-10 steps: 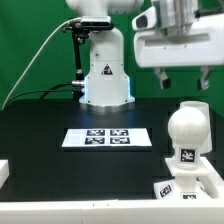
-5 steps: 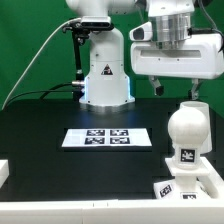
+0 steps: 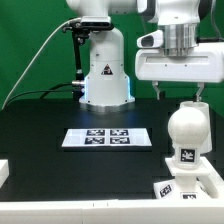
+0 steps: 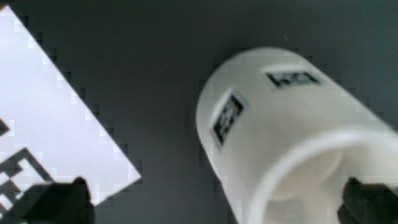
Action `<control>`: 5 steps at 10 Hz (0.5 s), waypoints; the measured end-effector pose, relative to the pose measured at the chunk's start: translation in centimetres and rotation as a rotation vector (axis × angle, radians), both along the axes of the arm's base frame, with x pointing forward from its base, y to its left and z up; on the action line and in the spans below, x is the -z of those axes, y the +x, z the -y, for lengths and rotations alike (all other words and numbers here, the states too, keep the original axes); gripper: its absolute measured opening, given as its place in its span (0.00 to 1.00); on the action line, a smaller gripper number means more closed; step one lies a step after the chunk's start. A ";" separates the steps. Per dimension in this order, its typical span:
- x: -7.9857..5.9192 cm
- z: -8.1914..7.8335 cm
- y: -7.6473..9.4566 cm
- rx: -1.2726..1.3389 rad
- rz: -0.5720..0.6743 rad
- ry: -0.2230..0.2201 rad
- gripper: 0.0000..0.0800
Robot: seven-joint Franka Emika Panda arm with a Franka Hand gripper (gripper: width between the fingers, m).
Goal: Assemble lamp
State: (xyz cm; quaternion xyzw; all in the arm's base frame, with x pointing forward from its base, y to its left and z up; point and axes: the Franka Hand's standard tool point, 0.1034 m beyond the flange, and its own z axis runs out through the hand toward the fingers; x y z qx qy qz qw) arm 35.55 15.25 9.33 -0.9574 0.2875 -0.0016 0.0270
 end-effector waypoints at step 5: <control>1.4 0.6 0.5 -0.020 0.013 0.001 0.70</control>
Offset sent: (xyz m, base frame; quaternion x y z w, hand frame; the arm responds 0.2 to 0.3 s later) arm 0.0000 0.0000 0.0000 0.0000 0.0000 0.0000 1.0000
